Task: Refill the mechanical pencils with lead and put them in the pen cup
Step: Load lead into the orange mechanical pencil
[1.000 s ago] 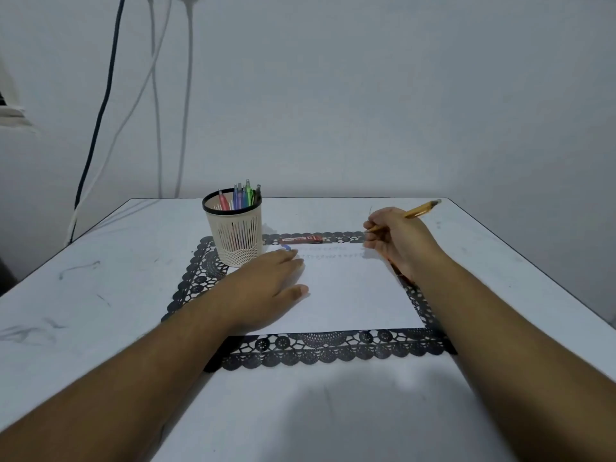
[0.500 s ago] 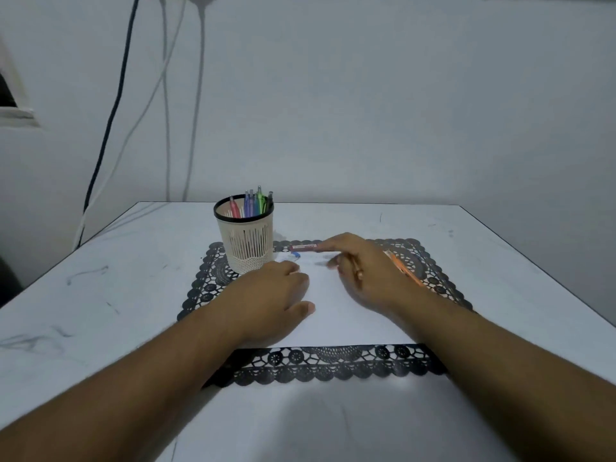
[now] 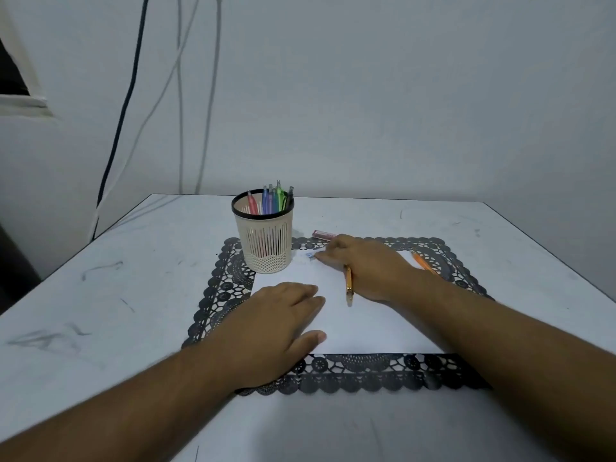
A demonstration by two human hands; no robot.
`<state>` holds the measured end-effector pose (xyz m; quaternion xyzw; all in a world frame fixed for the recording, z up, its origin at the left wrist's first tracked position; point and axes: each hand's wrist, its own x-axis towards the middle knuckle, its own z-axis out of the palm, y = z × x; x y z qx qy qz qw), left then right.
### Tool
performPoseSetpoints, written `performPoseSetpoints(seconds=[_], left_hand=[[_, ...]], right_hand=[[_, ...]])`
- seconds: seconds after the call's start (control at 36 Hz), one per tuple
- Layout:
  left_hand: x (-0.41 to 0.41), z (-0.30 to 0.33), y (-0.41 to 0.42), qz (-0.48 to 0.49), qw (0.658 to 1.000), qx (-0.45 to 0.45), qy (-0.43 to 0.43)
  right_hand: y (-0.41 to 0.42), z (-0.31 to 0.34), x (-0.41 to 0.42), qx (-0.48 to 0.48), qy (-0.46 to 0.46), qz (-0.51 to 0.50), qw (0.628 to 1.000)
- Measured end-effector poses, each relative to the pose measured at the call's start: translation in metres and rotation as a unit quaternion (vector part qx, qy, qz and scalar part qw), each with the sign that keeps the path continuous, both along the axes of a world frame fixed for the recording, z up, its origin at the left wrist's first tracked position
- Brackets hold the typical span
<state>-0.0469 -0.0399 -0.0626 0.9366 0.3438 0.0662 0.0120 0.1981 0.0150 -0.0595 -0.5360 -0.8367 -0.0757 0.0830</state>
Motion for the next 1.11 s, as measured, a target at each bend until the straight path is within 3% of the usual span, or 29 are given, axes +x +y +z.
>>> performPoseSetpoints(seconds=[0.14, 0.19, 0.22, 0.28, 0.39, 0.5, 0.56, 0.67, 0.83, 1.11], left_hand=[[-0.002, 0.004, 0.001, 0.008, 1.000, -0.018, -0.008], [-0.005, 0.004, 0.002, 0.023, 1.000, -0.013, -0.013], [-0.007, 0.005, 0.004, 0.036, 0.999, -0.014, -0.015], [-0.009, 0.005, 0.006, 0.063, 0.998, -0.021, -0.025], [-0.013, 0.007, 0.012, 0.103, 0.994, -0.026, -0.021], [-0.016, 0.009, 0.015, 0.118, 0.992, -0.036, -0.030], [-0.019, 0.010, 0.019, 0.130, 0.990, -0.047, -0.026], [-0.022, 0.011, 0.023, 0.129, 0.990, -0.055, -0.011], [-0.016, 0.014, 0.019, 0.134, 0.990, -0.052, 0.012], [-0.016, 0.015, 0.018, 0.140, 0.988, -0.066, 0.022]], right_hand=[[0.007, -0.001, -0.005, 0.031, 0.004, -0.043, 0.999], [0.008, -0.006, -0.009, 0.045, 0.151, -0.027, 0.987], [0.006, -0.007, -0.012, 0.047, 0.249, -0.014, 0.967], [0.001, 0.001, -0.026, 0.053, 0.345, 0.014, 0.937], [0.003, 0.017, -0.048, -0.117, 0.537, -0.019, 0.835], [0.011, 0.013, -0.051, -0.233, 0.638, -0.021, 0.734], [0.013, 0.009, -0.050, -0.248, 0.657, -0.020, 0.712], [0.016, 0.005, -0.050, -0.248, 0.650, -0.038, 0.717], [0.011, 0.007, -0.051, -0.210, 0.590, -0.053, 0.778], [0.013, 0.003, -0.053, -0.217, 0.595, -0.049, 0.772]])
